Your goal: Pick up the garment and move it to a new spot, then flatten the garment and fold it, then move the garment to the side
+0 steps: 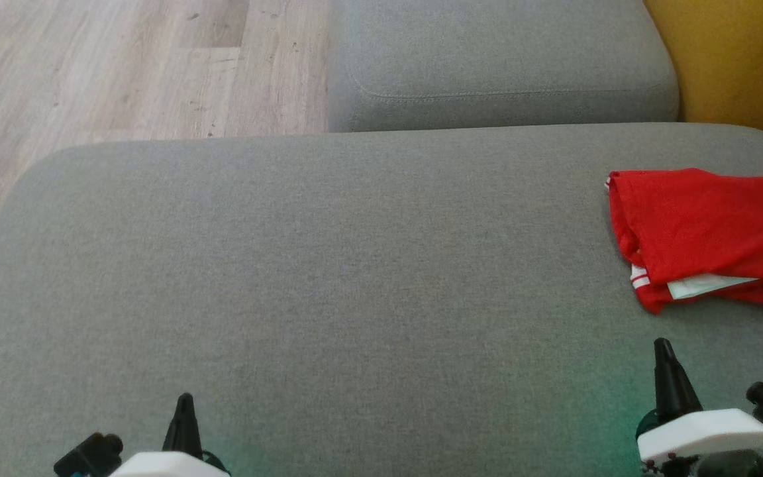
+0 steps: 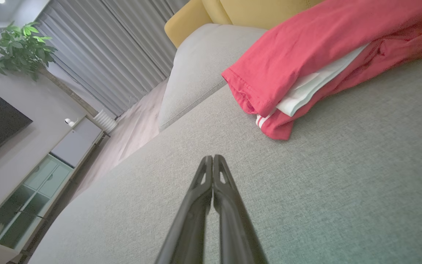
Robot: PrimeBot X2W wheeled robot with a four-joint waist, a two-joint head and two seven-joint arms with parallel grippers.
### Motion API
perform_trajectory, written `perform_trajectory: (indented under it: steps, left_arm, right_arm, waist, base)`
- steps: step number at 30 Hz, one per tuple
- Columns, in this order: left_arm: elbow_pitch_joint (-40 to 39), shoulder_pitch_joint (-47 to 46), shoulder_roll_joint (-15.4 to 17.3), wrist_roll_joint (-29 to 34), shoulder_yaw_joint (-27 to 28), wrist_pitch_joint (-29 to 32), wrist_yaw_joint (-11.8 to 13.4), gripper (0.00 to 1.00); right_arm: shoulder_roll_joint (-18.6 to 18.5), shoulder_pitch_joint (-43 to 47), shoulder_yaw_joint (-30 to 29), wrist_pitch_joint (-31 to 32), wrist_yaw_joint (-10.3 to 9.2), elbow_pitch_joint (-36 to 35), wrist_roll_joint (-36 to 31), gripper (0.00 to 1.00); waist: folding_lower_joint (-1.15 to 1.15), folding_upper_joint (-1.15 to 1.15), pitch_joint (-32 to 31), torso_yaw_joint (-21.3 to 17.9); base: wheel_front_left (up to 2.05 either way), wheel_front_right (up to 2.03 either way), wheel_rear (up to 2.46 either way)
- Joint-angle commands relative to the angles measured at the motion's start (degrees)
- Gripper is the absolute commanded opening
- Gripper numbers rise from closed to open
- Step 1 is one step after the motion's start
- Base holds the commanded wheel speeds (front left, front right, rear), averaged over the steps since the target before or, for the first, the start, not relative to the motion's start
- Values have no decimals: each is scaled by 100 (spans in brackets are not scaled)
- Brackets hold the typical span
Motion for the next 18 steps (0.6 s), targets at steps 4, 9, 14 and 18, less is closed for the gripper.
perform_trajectory:
  steps: [4, 9, 14, 18]
  left_arm:
    - [-190, -353, -55, -311, 313, 97, -112, 0]
    - [-206, -394, -95, -541, 442, 166, -185, 0]
    - [-222, -435, -135, -770, 571, 235, -257, 0]
    - [-234, -468, -167, -954, 674, 290, -315, 0]
  right_arm:
    - [-19, -353, -24, 81, 16, -205, 471, 0]
    - [-20, -404, -49, 135, 18, -207, 809, 0]
    - [-22, -455, -75, 190, 19, -210, 1147, 0]
    - [-23, -496, -96, 233, 21, -211, 1417, 0]
  waist:
    - [0, 0, 24, -20]
    - [0, 0, 45, -38]
    - [0, 0, 66, -56]
    - [0, 0, 83, -71]
  base:
    - [0, 0, 0]
    - [0, 0, 0]
    - [0, 0, 0]
    - [0, 0, 0]
